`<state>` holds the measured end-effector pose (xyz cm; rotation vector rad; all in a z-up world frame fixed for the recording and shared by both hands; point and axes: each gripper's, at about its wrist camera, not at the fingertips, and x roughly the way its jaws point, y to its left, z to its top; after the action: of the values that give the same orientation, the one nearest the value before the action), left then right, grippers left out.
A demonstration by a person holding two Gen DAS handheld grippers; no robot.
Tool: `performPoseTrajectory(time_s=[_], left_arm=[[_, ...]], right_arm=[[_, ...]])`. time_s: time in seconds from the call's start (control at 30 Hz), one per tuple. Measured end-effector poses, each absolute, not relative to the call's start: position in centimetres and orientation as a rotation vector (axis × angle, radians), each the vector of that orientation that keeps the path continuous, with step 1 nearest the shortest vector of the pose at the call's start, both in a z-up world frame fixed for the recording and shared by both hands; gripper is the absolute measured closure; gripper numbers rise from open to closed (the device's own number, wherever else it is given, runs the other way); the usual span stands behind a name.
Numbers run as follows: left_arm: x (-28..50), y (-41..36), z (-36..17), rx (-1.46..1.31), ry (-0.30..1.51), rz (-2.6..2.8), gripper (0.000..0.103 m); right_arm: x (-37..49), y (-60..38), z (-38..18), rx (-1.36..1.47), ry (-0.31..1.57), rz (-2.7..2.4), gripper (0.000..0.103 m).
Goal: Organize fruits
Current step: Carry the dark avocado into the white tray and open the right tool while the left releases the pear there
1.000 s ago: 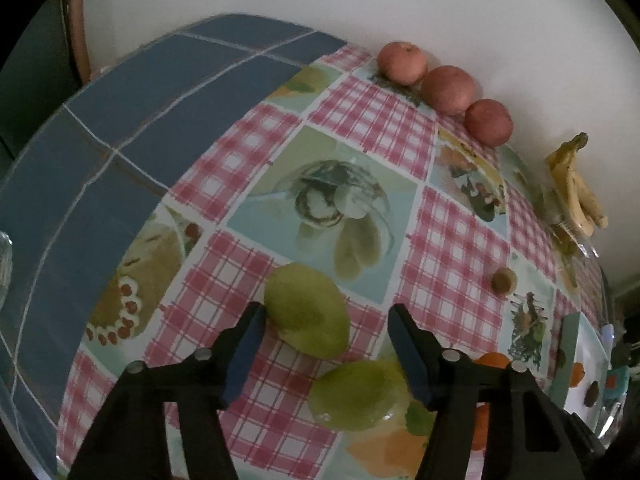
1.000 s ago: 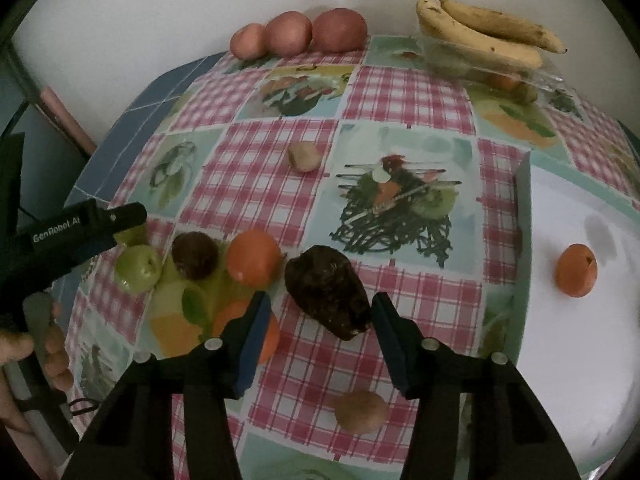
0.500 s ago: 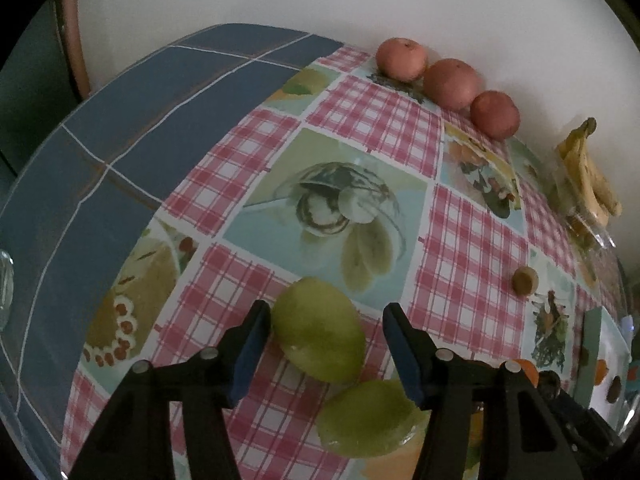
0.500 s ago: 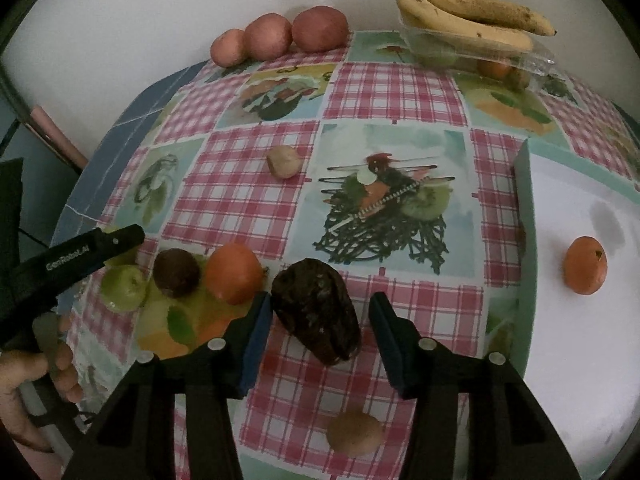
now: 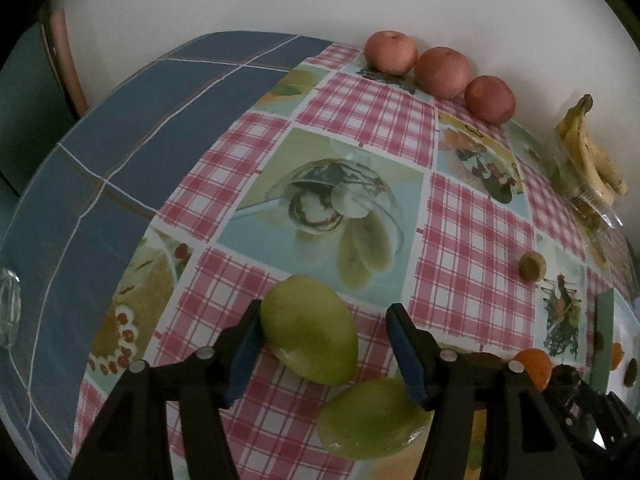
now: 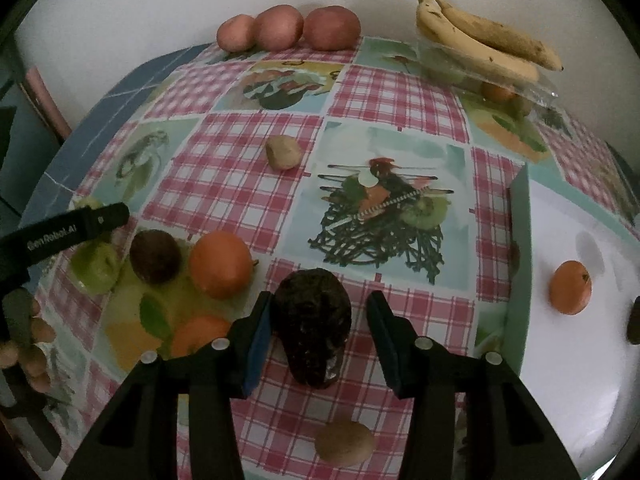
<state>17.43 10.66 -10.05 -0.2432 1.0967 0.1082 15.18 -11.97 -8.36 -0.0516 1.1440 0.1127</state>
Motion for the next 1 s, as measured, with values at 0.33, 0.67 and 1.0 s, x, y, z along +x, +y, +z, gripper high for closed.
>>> performPoseTrajectory(time_s=[0.33,0.67,1.0], left_arm=[[17.7,9.3,-10.3,-0.15,1.102,0.124,0.034],[17.7,9.6,-10.3,-0.161,1.103,0.138,0.04],[17.5,10.3,-10.1,-0.19,1.106,0.163,0.058]], right_arm=[[15.1,-11.7,-8.4,-0.095,1.149,0.108,0.054],[15.1,-11.6,-8.4,-0.097,1.141,0.106,0.054],[14.9,-11.5,-8.2,-0.098,1.138,0.09,0.065]])
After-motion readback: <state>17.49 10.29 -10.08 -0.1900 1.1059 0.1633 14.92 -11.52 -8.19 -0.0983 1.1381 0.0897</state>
